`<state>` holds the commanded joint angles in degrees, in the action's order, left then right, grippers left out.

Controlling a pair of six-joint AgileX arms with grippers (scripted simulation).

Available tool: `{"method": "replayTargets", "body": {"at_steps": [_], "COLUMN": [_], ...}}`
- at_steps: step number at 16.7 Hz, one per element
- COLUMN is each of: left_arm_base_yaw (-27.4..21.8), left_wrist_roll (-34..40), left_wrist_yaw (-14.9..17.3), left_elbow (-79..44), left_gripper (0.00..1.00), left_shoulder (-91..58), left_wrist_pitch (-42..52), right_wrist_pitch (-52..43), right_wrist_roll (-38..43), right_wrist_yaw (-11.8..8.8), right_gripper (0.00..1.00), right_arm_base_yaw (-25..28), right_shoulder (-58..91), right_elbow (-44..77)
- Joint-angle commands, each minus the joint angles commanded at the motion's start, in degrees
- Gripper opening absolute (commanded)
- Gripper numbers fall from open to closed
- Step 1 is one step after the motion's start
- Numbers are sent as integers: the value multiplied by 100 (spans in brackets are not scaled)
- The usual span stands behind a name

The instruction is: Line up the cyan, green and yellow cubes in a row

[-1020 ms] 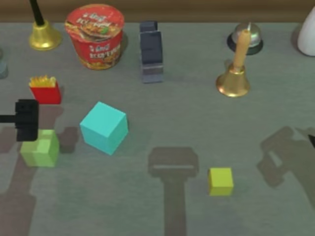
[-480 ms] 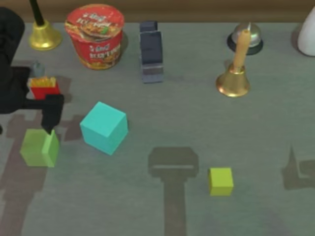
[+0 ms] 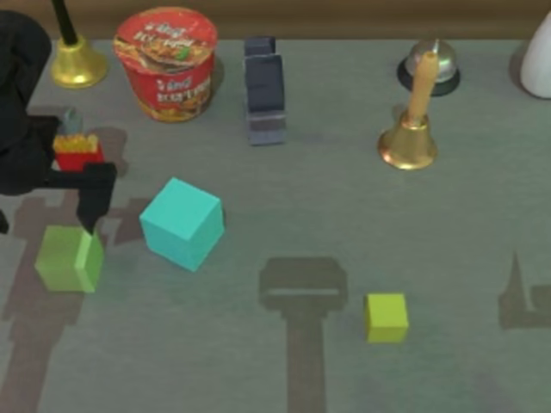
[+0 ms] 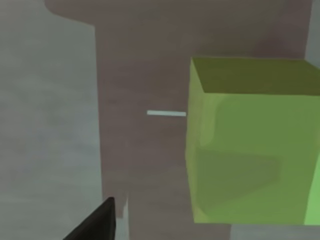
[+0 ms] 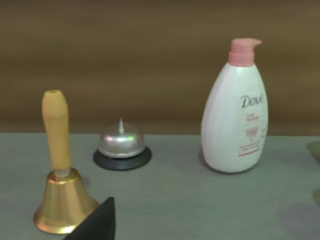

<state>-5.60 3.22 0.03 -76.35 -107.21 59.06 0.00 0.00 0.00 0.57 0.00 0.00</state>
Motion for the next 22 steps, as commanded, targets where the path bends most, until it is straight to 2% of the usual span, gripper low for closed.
{"method": "replayTargets", "body": {"at_steps": [3,10,15,22], "left_arm_base_yaw": [-12,-19,-20,-20], "left_wrist_roll": [-13,-22,-22,-22], "left_wrist_yaw": [1,6,6,6], "left_elbow": [139,945,1016,1016], "left_gripper": [100,100,100,47], "left_shoulder": [-109,-822,-891,-891], "left_wrist_pitch": [-224,-1781,-1899,-1899], "right_wrist_pitch": [0,0,0,0], "right_wrist_roll": [0,0,0,0], "right_wrist_yaw": [0,0,0,0], "right_gripper": [100,100,100,100], "right_arm_base_yaw": [0,0,0,0], "right_shoulder": [0,0,0,0], "right_elbow": [0,0,0,0]}}
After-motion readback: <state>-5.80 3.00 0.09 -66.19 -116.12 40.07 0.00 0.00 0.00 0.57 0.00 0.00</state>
